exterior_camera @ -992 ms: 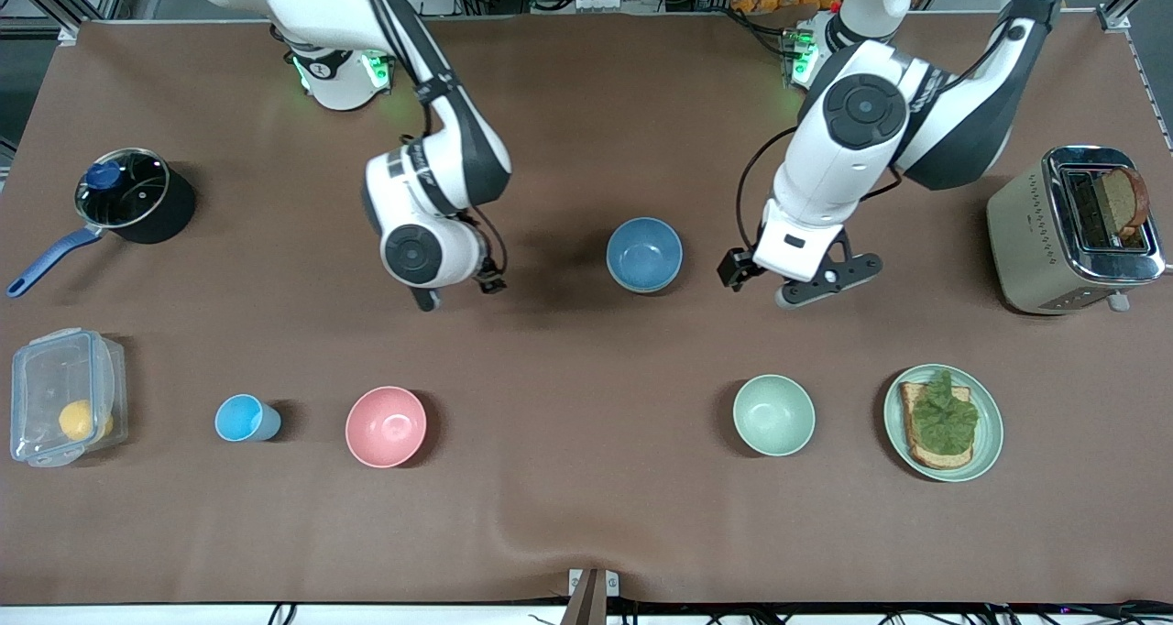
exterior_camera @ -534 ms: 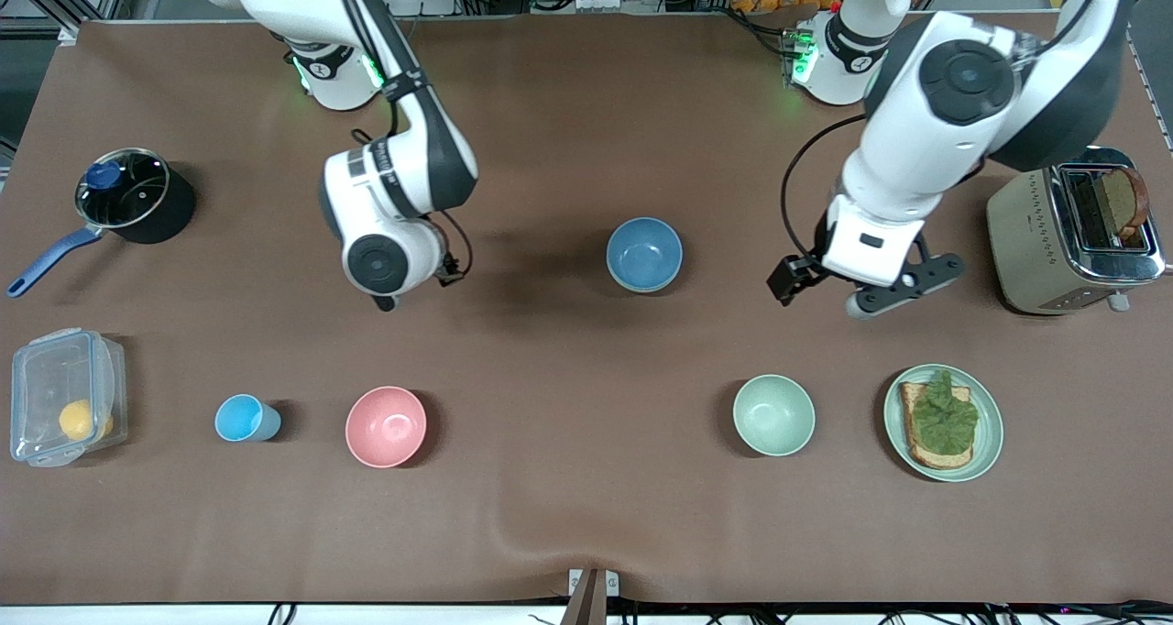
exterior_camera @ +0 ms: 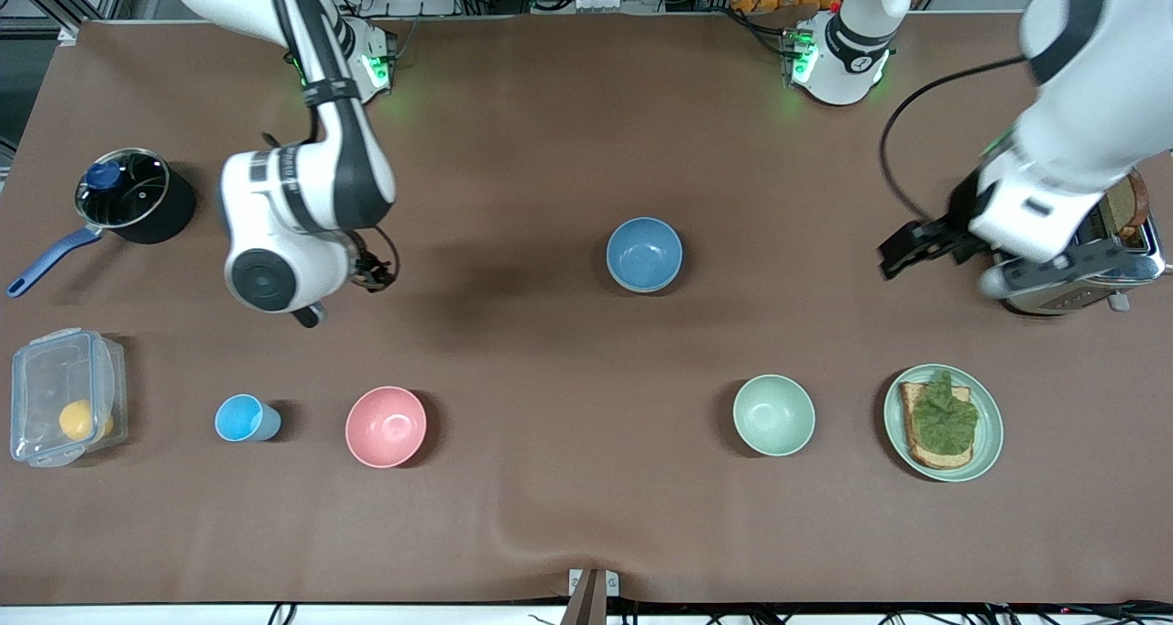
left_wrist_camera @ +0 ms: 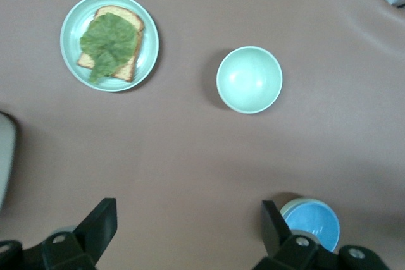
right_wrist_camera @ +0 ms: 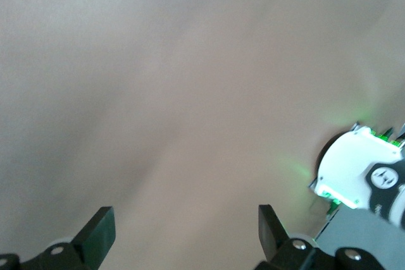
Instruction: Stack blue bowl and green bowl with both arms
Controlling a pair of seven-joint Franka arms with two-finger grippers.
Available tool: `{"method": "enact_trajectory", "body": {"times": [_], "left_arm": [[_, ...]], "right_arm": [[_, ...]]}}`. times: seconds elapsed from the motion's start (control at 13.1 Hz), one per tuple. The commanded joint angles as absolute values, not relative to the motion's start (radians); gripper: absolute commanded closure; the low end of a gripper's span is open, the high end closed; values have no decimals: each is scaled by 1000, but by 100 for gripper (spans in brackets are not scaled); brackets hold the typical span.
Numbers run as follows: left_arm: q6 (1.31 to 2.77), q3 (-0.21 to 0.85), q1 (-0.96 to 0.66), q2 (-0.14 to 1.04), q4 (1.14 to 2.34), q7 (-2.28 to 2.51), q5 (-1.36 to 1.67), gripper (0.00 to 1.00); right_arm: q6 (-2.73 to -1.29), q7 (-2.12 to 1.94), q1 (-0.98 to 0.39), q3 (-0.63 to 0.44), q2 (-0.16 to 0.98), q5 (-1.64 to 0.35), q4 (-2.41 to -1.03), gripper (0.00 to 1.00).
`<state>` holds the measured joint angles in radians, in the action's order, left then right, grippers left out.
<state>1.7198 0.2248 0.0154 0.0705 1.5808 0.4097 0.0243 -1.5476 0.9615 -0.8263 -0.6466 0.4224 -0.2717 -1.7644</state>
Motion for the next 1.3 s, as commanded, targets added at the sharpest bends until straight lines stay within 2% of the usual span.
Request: {"method": "enact_trajectory", "body": {"times": [0.0, 0.15, 0.31, 0.53, 0.69, 1.07, 1.22], "left_arm": [[1635, 158, -11, 64, 1534, 300, 38, 0], [1602, 95, -12, 64, 1523, 229, 49, 0], [1586, 91, -12, 60, 1517, 218, 43, 0], [1588, 91, -11, 45, 1519, 218, 37, 0], [1574, 89, -11, 37, 1519, 215, 35, 0], [1549, 89, -11, 29, 1520, 215, 0, 0], [1549, 90, -11, 28, 1523, 212, 2, 0]], "right_arm": [[-1505, 875, -827, -689, 394, -249, -1758, 0], [-1476, 757, -729, -674, 368, -233, -1729, 0], [-1470, 607, -628, -637, 335, -189, -1717, 0], [-1473, 450, -397, -406, 269, -89, -1652, 0], [-1482, 428, -267, -289, 204, -94, -1637, 0], [-1517, 135, -20, -74, 112, -83, -1605, 0], [-1520, 129, 33, -33, 83, -84, -1603, 0]]}}
